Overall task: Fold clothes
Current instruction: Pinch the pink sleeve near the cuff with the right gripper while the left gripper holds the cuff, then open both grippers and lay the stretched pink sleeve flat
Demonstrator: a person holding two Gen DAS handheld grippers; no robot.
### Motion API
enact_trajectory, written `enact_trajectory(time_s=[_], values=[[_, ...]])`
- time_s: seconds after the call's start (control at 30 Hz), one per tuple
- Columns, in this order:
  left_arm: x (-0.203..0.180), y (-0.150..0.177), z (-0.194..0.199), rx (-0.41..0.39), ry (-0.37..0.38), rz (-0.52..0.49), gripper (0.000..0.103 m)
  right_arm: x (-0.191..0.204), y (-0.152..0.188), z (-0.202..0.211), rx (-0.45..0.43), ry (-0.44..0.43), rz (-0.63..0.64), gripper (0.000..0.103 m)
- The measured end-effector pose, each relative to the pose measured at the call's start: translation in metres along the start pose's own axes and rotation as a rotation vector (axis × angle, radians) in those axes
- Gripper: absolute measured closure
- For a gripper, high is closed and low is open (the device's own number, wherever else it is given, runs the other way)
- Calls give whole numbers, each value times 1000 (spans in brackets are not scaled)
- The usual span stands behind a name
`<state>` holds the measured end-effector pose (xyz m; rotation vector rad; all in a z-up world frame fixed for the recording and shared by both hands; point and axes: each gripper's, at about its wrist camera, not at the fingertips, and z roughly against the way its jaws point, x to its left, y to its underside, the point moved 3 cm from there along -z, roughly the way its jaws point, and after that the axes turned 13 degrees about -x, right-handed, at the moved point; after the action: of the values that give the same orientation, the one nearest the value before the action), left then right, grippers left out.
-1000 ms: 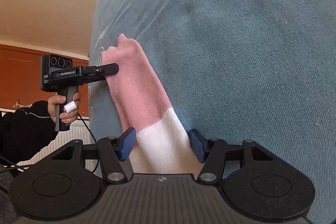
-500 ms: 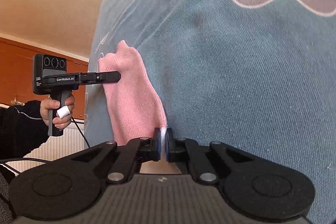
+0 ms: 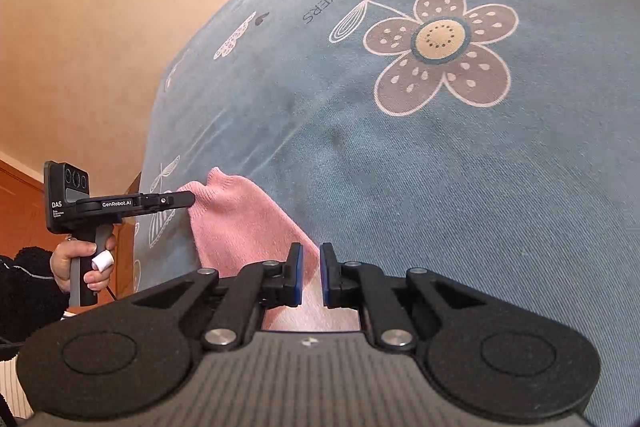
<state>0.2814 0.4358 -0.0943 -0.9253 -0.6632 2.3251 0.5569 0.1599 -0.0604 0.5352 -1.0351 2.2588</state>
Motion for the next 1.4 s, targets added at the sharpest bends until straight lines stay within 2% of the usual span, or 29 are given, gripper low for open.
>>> enact_trajectory(time_s=[0.13,0.27,0.4,0.53,0.6,0.67,0.73,0.93,1.03,1.2,1.33,1.4], values=[[-30,-11,12,-34,-25,-188,89,11,43,59,-74,140,-61,90],[-71,-5,16,-20,40,-325,79,16,106,93,-62,283,-156,90],[-99,15,12,28,109,-365,78,21,168,124,-51,417,-246,90],[-123,34,8,71,170,-368,78,23,201,110,-71,430,-261,90],[-133,41,6,94,198,-367,78,24,204,93,-101,381,-294,88],[-148,49,4,123,228,-388,78,33,206,73,-104,376,-270,79],[-164,57,4,142,259,-421,78,43,206,72,-135,398,-263,65],[-207,79,3,251,405,-460,76,54,218,110,-199,422,-328,67],[-223,96,2,308,461,-488,71,54,224,123,-213,463,-327,67],[-233,112,-3,351,478,-509,71,47,214,131,-320,533,-329,67],[-233,116,-6,381,478,-501,71,22,213,102,-297,516,-446,68],[-231,115,-7,390,479,-496,71,18,215,86,-288,517,-473,62]])
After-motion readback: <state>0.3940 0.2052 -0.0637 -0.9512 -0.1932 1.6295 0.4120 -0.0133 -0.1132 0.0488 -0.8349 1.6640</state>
